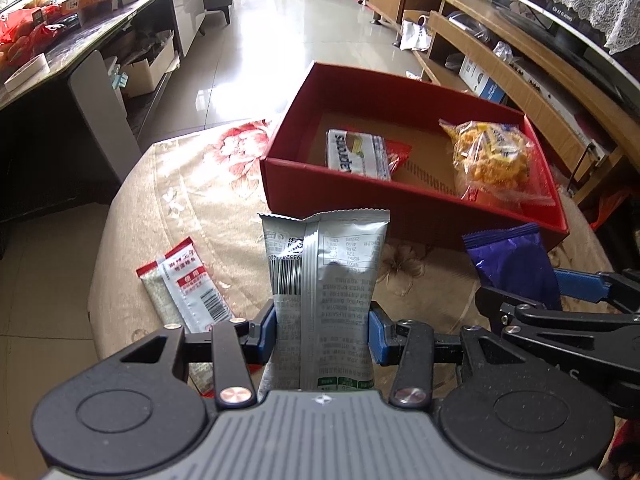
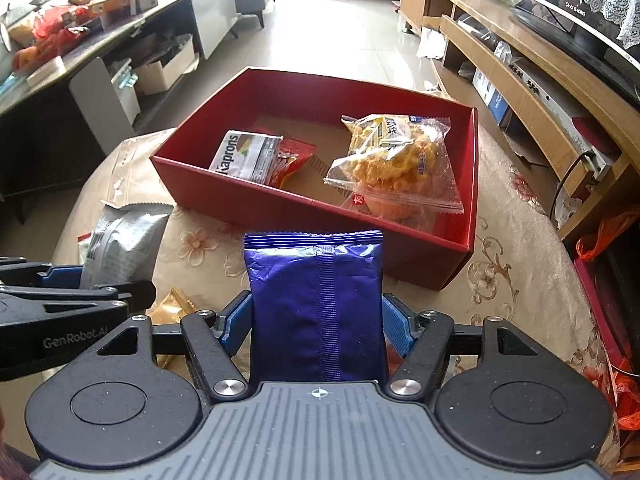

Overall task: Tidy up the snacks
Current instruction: 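Lift and carry the silver foil bag and blue bar over the red box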

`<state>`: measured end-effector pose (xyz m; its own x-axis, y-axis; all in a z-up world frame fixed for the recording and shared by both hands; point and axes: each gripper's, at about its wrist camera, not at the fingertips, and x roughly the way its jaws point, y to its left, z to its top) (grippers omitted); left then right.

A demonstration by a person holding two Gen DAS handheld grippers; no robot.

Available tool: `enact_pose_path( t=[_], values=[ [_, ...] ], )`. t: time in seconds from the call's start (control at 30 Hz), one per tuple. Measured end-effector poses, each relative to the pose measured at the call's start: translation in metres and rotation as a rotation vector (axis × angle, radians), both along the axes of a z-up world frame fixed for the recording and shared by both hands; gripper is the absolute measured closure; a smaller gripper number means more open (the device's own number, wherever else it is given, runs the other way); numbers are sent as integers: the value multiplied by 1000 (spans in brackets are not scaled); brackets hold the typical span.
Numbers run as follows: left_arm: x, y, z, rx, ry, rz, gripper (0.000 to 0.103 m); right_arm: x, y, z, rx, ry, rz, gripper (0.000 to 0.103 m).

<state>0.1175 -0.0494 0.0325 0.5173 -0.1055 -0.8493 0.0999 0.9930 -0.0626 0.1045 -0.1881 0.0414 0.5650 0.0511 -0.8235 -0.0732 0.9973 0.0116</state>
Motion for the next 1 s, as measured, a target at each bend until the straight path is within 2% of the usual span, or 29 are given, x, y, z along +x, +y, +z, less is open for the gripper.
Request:
enact_pose_path(
  t=[0.47, 1.0],
  values=[
    [11, -1, 14, -18, -30, 4, 61, 9, -5, 11, 8, -30, -9, 29],
    [56, -26, 30, -9, -73, -12, 61, 41, -23, 24, 25, -67, -56, 29]
  ],
)
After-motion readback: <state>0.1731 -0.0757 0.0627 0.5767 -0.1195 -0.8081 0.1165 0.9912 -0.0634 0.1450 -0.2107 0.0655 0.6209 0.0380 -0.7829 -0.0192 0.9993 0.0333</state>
